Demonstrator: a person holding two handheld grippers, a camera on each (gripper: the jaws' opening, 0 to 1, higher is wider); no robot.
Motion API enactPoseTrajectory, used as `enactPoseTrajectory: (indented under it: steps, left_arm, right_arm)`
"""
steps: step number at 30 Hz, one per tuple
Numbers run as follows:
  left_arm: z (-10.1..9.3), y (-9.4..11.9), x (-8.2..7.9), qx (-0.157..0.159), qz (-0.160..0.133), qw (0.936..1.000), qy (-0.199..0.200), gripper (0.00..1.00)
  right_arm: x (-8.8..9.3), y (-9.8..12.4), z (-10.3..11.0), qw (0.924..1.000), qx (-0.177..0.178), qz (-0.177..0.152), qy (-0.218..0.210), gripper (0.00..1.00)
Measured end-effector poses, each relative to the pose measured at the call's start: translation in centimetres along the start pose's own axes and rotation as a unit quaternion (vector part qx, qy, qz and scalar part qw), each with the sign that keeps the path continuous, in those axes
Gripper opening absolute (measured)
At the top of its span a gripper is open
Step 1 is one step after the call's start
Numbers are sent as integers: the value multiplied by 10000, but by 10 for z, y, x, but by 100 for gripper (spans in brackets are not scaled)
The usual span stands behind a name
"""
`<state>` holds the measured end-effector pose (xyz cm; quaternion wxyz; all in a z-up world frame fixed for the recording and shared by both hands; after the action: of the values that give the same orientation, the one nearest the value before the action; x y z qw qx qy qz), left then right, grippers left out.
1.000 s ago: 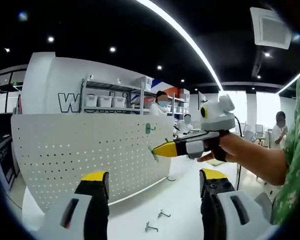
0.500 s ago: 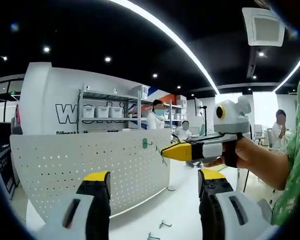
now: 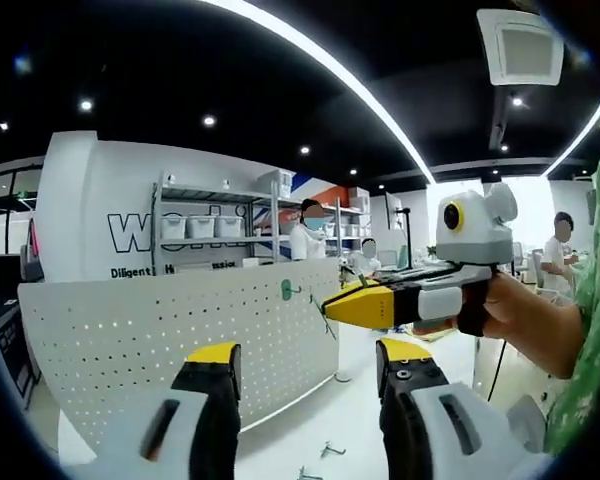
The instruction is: Insert the hook assembly into the mounting plate slot until the hook locks in place.
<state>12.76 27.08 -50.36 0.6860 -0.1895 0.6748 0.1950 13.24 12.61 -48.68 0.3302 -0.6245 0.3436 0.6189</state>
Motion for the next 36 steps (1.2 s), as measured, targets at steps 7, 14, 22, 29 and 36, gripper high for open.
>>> enactPoseTrajectory:
  steps: [7,14,22,29,36]
  left_arm:
    - [0,-2,0,62,36,10000,-1,42]
    - [1,-7,1,149,75,9998,-52,34]
    - [3,-14,2,306,76,9995,49,24]
    - [4,-20,7,378,112,9991,178,21]
    - [2,-19,12,410,159,9989,189,16]
  right_arm:
    - [1,-1,6,10000,-57,-2,17,1]
    - [2,-2,7,10000,-54,-14,23,1]
    - [2,0,4,10000,32,-26,39,1]
    - [5,1,4,10000,69,-3,50,1]
    - [8,2,5,9999,91,41,66,1]
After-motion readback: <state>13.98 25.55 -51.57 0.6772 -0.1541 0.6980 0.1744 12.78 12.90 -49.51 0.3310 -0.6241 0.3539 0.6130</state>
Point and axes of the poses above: the point that each gripper's makers call its tool centre point, and the gripper's own axes: y roughly backward along the fingers, z roughly to its left, x roughly out of its underside, the point moved 8 cm from there along y, roughly backward along the fingers, and after that the axes turned 10 degrees about x, right-handed, at the moved point
